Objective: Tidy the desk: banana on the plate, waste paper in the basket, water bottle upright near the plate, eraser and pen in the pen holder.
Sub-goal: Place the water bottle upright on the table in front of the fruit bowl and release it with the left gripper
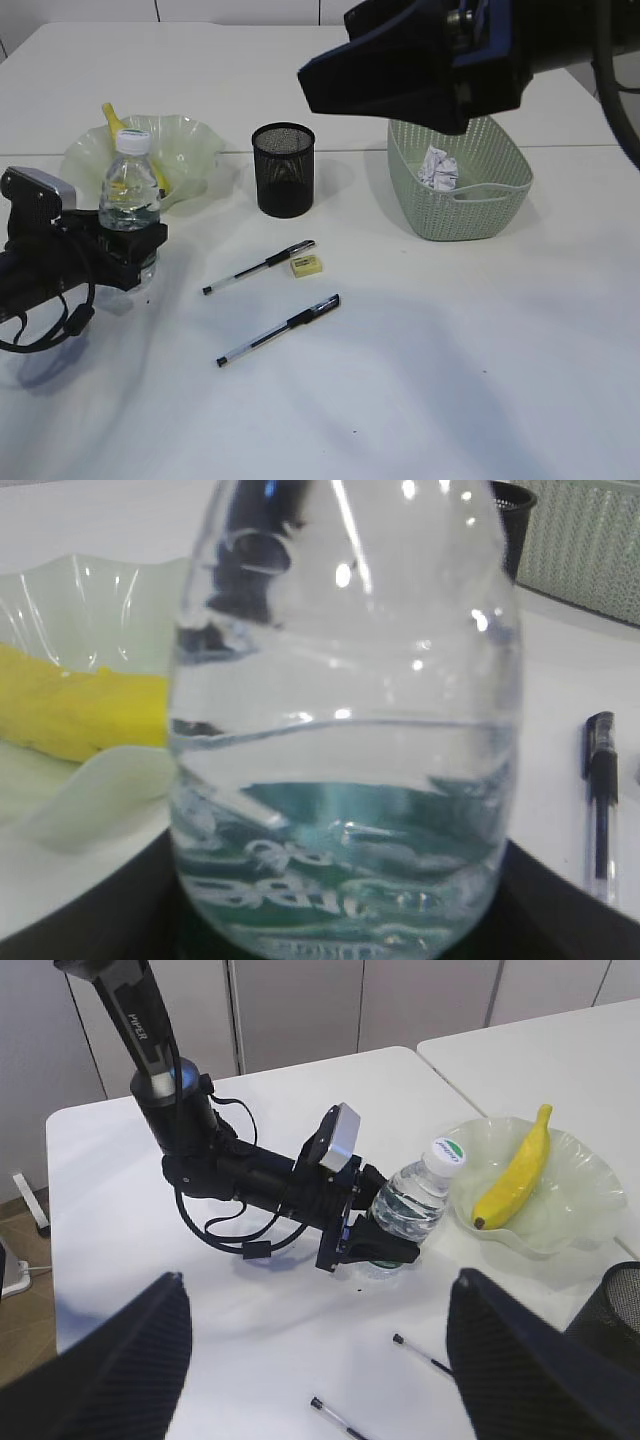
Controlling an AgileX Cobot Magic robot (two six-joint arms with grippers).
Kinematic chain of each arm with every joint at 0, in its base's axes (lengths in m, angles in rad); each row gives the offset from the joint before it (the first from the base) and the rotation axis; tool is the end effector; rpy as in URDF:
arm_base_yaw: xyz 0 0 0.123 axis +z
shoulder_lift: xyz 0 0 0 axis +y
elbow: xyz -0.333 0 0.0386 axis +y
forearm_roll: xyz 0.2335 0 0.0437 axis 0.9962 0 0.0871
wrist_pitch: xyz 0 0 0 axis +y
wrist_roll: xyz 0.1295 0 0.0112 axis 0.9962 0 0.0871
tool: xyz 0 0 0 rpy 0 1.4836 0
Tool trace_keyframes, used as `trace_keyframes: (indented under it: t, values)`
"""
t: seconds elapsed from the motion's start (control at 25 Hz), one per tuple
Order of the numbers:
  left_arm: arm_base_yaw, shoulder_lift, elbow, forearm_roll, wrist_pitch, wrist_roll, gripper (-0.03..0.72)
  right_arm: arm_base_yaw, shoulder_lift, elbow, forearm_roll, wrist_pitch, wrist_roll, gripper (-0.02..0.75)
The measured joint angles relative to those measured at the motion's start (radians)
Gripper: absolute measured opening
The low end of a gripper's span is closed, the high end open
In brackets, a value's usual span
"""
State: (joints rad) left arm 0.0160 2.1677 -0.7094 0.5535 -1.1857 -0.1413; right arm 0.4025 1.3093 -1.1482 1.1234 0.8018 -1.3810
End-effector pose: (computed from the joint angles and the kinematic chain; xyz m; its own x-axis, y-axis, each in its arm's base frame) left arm 0.3998 -0.0569 0.1220 -0.2018 0.0725 -0.9767 0.4779 0.8778 -0.0336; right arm 0.2207 0.1856 0.4133 -0.0683 -0.3623 -0.9296 -0.9292 0.3623 -0.0729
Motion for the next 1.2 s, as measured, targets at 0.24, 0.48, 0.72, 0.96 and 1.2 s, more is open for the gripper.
trace_keyframes:
  t: [0.24,0.48,0.72,0.96,1.2]
  values:
    - [0.002,-0.002,0.057,-0.053,0.017,0.004,0.532,0.0,0.0,0.0,0.0,0.0,0.0,0.588]
    - [0.002,-0.002,0.063,-0.056,0.026,0.004,0.607,0.0,0.0,0.0,0.0,0.0,0.002,0.588]
    - [0.002,-0.038,0.087,-0.037,0.029,0.004,0.613,0.0,0.0,0.0,0.0,0.0,0.002,0.588]
    - [0.002,-0.155,0.16,-0.063,0.031,0.004,0.613,0.0,0.0,0.0,0.0,-0.002,0.002,0.588]
    - [0.002,-0.266,0.231,-0.074,0.037,-0.062,0.612,0.0,0.0,0.0,0.0,-0.002,0.002,0.588]
